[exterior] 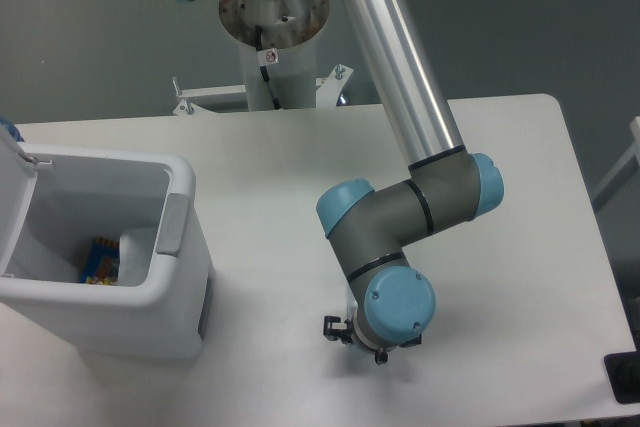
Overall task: Place the trash in the trash can
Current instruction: 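Lower the gripper to the bottle's cap end and close on it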
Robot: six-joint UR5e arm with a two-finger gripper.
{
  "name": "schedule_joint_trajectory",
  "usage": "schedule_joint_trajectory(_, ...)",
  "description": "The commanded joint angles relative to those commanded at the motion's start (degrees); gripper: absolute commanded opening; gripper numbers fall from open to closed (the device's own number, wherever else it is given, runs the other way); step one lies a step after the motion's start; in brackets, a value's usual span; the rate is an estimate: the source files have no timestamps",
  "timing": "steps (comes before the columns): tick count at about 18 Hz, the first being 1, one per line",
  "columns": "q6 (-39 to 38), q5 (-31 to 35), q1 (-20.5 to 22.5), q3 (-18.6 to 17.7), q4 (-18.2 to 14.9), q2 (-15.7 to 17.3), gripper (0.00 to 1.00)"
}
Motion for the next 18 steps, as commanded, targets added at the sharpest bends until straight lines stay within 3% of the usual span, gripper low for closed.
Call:
schedule_joint_trajectory(3,0.1,-0.2,0.0,-0.6,-0.1,0.9,0.32)
schedule_joint_trajectory(10,0.3,-1.6,0.2,-0.8,0.0,2.5,0.32)
schedule_joint_trajectory(18,0.4,-11.4,4.6,1.1,0.0,8.4,0.32)
